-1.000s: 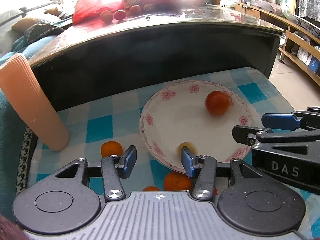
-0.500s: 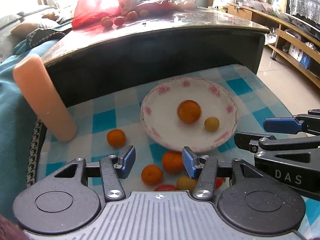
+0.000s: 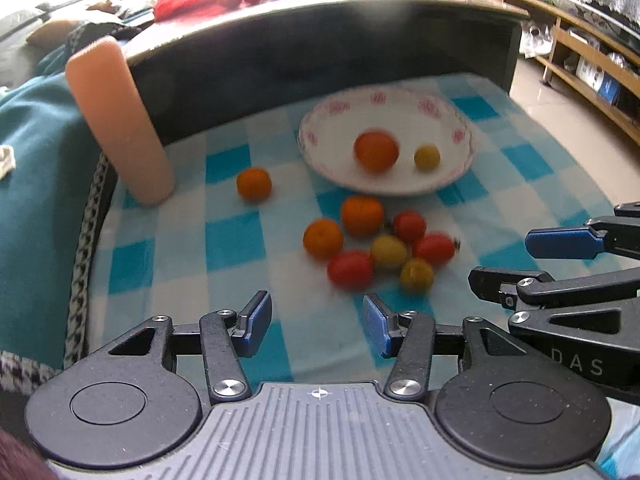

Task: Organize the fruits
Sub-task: 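Withdraw both open tools from the bowl back toward the fruit cluster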

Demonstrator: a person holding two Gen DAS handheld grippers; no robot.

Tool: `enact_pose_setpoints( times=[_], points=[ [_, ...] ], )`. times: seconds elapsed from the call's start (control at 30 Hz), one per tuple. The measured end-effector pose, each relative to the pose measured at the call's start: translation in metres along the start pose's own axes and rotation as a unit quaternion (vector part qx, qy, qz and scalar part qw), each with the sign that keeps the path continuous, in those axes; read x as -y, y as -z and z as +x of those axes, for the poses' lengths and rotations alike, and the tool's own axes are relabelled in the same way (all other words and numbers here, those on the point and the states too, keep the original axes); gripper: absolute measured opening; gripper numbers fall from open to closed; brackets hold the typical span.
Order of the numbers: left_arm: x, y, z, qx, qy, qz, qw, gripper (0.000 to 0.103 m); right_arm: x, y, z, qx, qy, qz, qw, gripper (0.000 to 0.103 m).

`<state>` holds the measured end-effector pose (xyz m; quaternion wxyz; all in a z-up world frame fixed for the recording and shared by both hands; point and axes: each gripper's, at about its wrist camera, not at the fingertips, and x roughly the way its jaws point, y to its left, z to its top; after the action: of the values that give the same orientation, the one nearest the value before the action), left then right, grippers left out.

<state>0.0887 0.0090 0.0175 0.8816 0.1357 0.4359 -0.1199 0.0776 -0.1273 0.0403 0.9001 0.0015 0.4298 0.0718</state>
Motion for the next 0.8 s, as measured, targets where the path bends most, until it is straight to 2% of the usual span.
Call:
enact_pose_setpoints(
  times=[0.3, 0.8],
  points=[
    [0.001, 0.016, 0.002, -0.018, -0.001, 0.021, 0.9996, 0.058, -0.011, 0.021, 0.006, -0.039, -0.013, -0.021, 0.999, 0.061],
    [0.003, 0.019, 0.009, -0.027, 0.000, 0.032, 0.9991, 0.057, -0.012, 0.025, 0.017, -0.053, -0.013, -0.035, 0.998, 0.061]
  ],
)
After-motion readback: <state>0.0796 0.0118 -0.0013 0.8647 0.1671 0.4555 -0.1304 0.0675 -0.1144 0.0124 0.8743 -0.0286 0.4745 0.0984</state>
